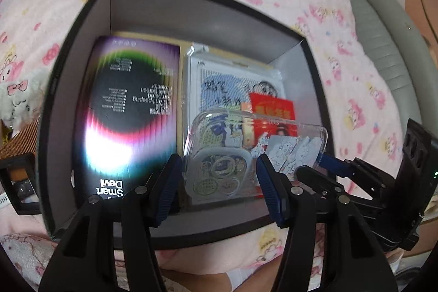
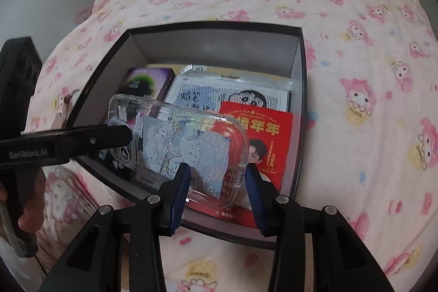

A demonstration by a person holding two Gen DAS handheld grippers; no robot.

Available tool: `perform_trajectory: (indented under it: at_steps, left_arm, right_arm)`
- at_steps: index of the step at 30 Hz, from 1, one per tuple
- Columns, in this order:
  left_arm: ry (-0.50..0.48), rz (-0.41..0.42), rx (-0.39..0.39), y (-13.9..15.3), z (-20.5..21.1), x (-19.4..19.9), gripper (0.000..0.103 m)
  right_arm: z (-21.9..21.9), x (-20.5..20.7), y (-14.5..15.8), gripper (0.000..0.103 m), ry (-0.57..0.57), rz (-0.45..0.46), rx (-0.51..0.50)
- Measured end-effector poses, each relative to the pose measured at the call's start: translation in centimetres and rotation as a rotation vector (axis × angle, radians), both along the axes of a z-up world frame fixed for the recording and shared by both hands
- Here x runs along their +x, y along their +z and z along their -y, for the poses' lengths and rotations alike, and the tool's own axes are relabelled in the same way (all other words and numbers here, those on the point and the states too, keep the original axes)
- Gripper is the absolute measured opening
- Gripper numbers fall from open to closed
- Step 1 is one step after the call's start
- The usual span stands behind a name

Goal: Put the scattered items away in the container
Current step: 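Lower the phone case into the box beside the red envelope with the left gripper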

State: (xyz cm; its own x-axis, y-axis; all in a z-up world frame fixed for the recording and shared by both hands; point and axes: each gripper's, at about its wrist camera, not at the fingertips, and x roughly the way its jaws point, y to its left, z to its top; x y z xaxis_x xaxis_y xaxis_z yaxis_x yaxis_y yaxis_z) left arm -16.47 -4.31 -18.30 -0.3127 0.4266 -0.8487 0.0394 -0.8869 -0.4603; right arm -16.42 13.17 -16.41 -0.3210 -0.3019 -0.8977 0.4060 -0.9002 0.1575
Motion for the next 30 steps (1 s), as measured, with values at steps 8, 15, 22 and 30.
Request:
perform_trajectory:
  at_steps: [8,15,22,30]
  left_arm:
    - [-0.048,0.067,0.001,-2.6,-0.9,-0.8,0.057]
    - [-0.002,-0.055,0.007,-0.5,0.8,-0.8,0.051]
    - [-0.001,0.007,-0.010,-2.4,-0.2,-1.8,0.038]
    - [-0.083,0.004,0.019,-3.0,-2.5,-1.4,0.039]
  right_arm:
    - [-0.8,-0.5,-1.0,0.038,-0.035,0.017,-0.014]
    - [-1.7,-0.7,1.5,0.038,-0.053,-0.074,-0.017]
    - [1.6,-3.0,-0.3,0.031,-0.007,-0.040,-0.038]
    - [1.7,-2.1,-2.3,0.028,0.019,0.011,0.012]
